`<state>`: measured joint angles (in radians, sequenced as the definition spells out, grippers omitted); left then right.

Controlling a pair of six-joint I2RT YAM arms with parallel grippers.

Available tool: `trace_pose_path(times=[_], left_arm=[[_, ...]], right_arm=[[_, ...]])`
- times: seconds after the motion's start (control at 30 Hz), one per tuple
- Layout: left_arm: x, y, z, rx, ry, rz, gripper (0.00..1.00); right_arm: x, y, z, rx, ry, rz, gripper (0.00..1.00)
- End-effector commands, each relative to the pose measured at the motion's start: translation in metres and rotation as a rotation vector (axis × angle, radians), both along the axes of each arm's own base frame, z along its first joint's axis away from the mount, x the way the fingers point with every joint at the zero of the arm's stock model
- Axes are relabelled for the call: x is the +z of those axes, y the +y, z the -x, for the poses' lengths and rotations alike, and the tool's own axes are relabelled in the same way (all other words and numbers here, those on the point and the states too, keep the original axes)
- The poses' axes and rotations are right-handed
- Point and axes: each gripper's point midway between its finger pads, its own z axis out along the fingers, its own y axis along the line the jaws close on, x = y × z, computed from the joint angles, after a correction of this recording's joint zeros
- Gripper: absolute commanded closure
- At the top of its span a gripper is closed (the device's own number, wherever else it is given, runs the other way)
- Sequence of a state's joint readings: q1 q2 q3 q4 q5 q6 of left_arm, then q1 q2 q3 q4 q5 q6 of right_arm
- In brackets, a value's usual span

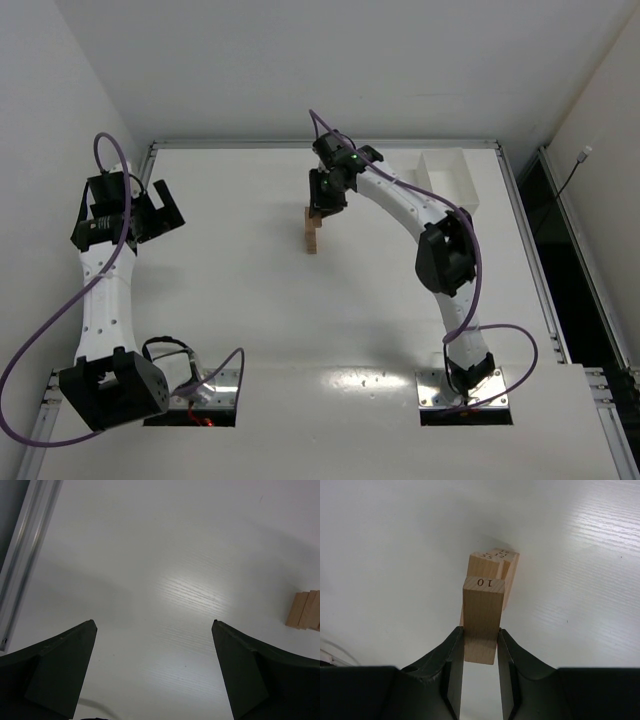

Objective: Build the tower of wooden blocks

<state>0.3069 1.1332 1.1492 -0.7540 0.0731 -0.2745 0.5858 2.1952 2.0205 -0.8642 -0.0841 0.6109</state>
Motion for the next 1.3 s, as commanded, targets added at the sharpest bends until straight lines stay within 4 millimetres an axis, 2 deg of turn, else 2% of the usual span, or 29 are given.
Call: trace_pose_path(times=[0.0,0.67,0.97,1.27], left_arm=[[0.02,0.001,-0.008,0.003,-0.059,-0.017,0.0],[0.018,0.001,-0.011,0.009,-0.059,-0.009,0.0],[0.015,0.001,-0.01,0.009,-0.05,-0.007,0.0],[0.011,0.0,-0.009,0.009,-0.041,-0.004,0.0]], right_arm=[[0.014,0.011,-0.01,-0.004,-0.034,-0.055,1.0],[0.01,0.019,-0.004,0.02,-0.019,-0.073,1.0],[0.001,0.018,-0.004,0.028,-0.007,-0.06,0.98],[0.001,0.023,0.0,0.042,-0.002,-0.068,0.96]])
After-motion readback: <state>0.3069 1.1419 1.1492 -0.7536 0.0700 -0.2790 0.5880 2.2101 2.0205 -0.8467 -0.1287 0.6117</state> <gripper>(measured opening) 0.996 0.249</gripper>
